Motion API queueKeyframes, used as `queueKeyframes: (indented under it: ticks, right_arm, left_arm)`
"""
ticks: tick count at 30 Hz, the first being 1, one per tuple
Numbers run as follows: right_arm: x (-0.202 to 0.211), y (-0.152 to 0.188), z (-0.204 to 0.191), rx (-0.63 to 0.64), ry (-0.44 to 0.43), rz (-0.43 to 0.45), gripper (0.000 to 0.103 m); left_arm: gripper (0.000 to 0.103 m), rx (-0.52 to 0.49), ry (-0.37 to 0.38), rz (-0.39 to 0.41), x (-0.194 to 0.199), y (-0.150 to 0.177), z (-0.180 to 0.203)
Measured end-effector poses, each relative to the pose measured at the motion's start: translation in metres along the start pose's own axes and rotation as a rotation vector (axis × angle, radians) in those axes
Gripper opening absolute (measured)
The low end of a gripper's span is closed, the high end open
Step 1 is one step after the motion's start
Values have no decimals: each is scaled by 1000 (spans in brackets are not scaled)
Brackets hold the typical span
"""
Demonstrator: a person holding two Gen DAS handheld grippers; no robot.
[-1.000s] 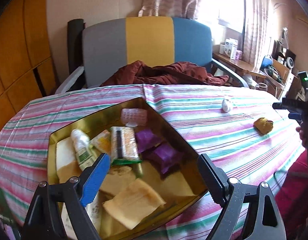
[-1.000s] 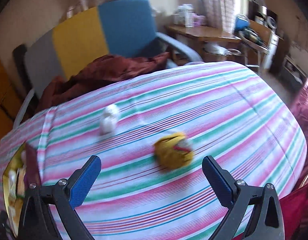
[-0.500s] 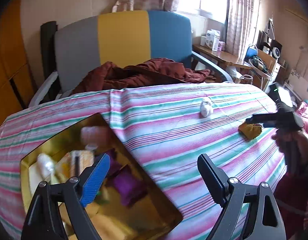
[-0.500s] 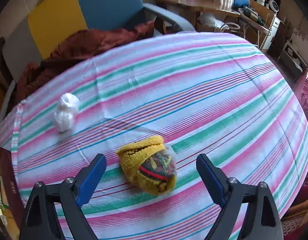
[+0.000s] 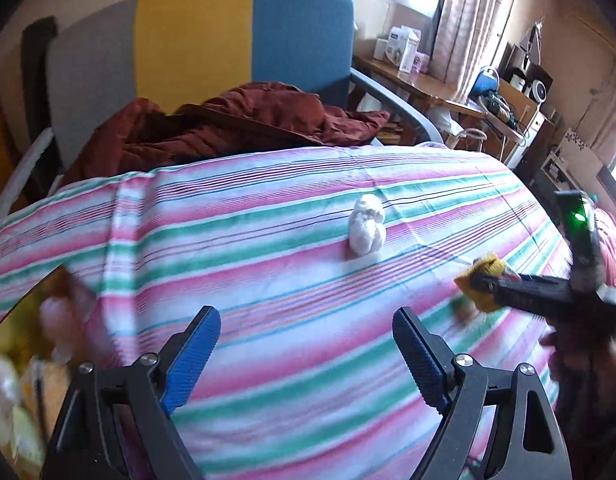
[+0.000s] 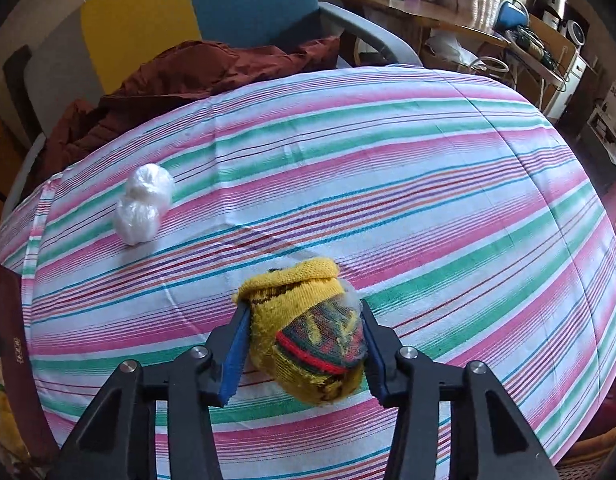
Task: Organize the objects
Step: 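Grasp the yellow knitted pouch with the right tool while the left tool grasps the white wrapped ball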
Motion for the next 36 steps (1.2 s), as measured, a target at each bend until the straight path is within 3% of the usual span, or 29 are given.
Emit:
queueKeyframes:
  ticks: [6,16,17,19,20,23,29,36]
  right_arm:
    - [0,-2,-1,16,-25,4,49]
    - [-2,-2,-7,43,-50,-6,50]
    - [-3,-3,-7,44,-44,-6,50]
    - [-2,-2,-7,48,-35,-2,50]
    - [-2,-2,-6,49,-38,-1,50]
    - [-2,-2,-6,53,-43,-1,50]
    - [2,-1,-14,93,-68,13,50]
    - [-7,7,-34,179,-99,-33,49]
  left_arm:
    - [79,-74,4,-27,-53,-33,34]
    - [78,-194,-12,-50,-123,-70,74]
    - [73,-201,-18,-60,-131,-71,76]
    - [44,-213,-12,-104,-150,-73,78]
    - [37,-212,-10,-117,-156,-73,77]
    - [36,-180,23,-108,-146,-68,73]
    - [36,-143,7,-93,-105,-31,59]
    - [36,-84,-25,-62,-55,13,43]
Point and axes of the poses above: each gripper's, at about its wrist camera, not at the fingertips, and x roughly against the way its jaws point, z to its right, y to its underside, the point moved 1 cm from there along -x, roughly the way its jaws point, and after that the axes turned 6 degrees about -y, right-handed, at the moved point
